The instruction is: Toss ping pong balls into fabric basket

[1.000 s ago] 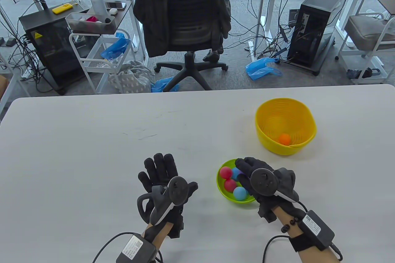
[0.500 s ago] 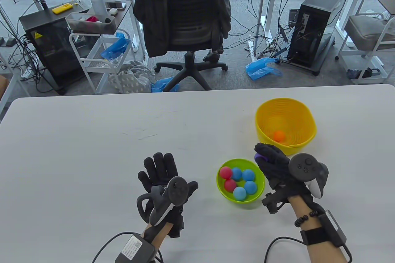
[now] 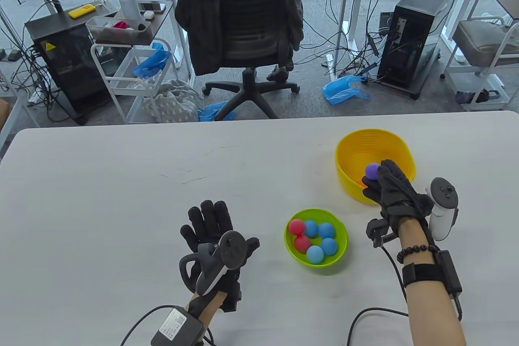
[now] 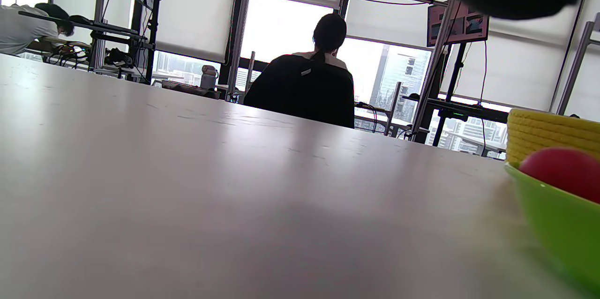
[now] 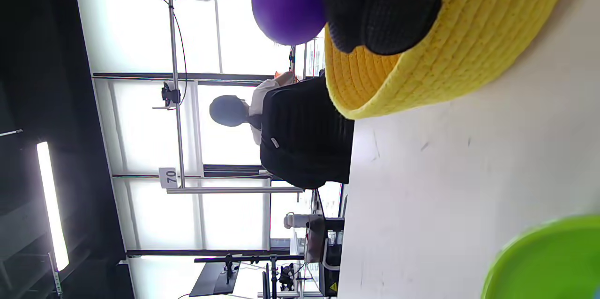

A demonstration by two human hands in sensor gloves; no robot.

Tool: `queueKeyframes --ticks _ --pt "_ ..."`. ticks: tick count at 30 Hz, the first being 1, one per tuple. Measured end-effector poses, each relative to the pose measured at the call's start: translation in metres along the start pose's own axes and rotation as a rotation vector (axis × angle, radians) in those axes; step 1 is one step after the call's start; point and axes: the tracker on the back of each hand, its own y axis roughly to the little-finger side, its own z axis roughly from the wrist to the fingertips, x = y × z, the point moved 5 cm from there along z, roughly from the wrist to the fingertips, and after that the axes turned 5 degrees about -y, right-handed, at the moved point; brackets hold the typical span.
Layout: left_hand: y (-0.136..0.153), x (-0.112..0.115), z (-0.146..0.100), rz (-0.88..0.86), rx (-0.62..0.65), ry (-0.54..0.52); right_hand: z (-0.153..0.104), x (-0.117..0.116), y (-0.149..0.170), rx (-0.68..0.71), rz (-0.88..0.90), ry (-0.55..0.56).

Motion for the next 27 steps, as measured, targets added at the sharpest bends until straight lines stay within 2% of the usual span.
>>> queueKeyframes --ticks 6,14,21,27 --pt "0.001 0.0 0.001 -0.004 -0.004 0.005 -0.003 0.001 -0.005 0.03 0.012 -0.001" --pt "0.001 -0.002 0.0 -0.008 -0.001 0.0 -0.025 -0.012 -0.023 0.189 -0.075 0.054" --pt "0.003 -0.002 0.0 -0.016 -0.003 -0.001 -0.047 -0.046 -0.047 0.335 -0.336 0.073" --pt "0.005 -0.004 0.0 -0.026 -0.009 -0.002 -0.063 -0.09 -0.069 0.415 -0.665 0.026"
